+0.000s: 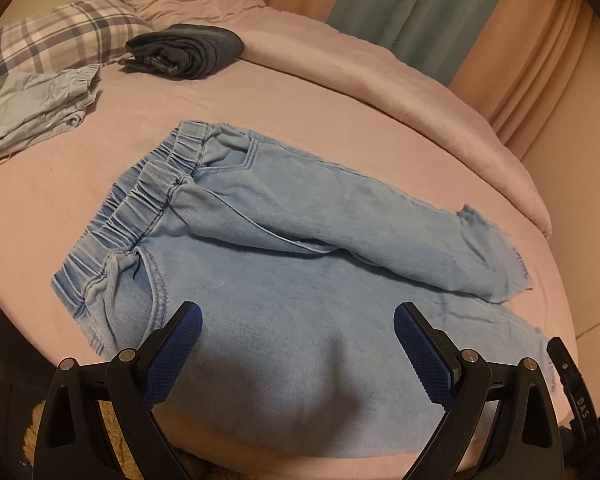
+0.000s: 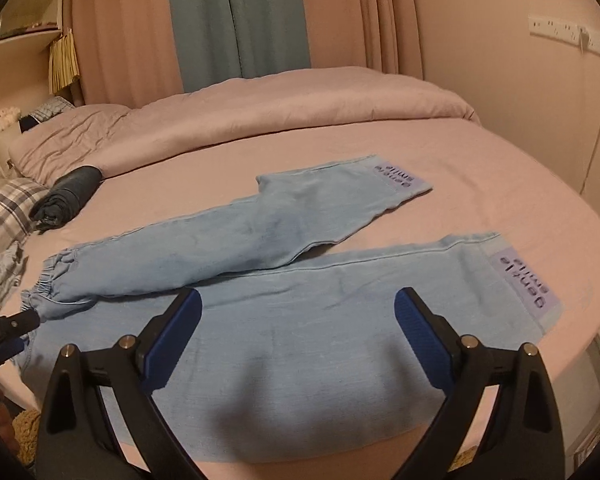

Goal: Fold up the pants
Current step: 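Move both open grippers over the light blue jeans, then grasp the labelled leg hem of the jeans with the right gripper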

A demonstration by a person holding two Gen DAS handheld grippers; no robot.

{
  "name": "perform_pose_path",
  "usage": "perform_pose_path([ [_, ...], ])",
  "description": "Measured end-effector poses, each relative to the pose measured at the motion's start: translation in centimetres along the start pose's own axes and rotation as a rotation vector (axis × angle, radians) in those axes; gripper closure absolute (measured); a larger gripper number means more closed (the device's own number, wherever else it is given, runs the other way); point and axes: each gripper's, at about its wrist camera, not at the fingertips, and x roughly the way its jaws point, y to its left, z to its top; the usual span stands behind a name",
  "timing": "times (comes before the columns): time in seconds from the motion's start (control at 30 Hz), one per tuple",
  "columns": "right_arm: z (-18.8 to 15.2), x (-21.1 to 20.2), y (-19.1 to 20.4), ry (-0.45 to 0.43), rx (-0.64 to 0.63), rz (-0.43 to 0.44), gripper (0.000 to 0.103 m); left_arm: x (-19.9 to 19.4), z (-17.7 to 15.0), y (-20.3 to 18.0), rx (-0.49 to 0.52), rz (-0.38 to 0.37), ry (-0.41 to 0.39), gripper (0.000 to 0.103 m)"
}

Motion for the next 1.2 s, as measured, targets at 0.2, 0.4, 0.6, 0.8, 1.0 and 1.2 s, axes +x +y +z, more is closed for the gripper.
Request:
perform_pose_path([
  [0.2, 0.2, 0.5, -0.9, 0.020, 0.028, 0.020, 0.011, 0.1, 0.0, 0.0, -0.003, 0.014, 0.011, 0.006],
  [0.4, 0.4, 0.4, -0.7, 0.029, 0.032, 0.041, 0.012, -0.7, 0.3, 0.4, 0.000, 0.029, 0.003, 0.006],
  [0.6, 0.9, -0.3, -0.9, 0.026, 0.069, 0.040, 0.016, -2.0, 1.0, 2.2, -0.028, 0.018, -0.021, 0.006],
  [0.8, 0.7, -1.1, -0.9, 0.038, 0.082, 0.016, 0.020, -1.9, 1.1, 5.3, -0.101, 0.019, 0.000, 0.007],
  [1.0, 1.2, -2.1, -2.9, 0.034, 0.117, -0.043, 0.021, -1.3, 1.4, 8.9, -0.174, 0.037, 0.028, 0.014],
  [1.2, 0.8, -1.8, -8.8, 0.070, 0.263, -0.161, 0.021, -0.5, 0.7, 12.1, -0.241, 0.070, 0.055, 0.014],
])
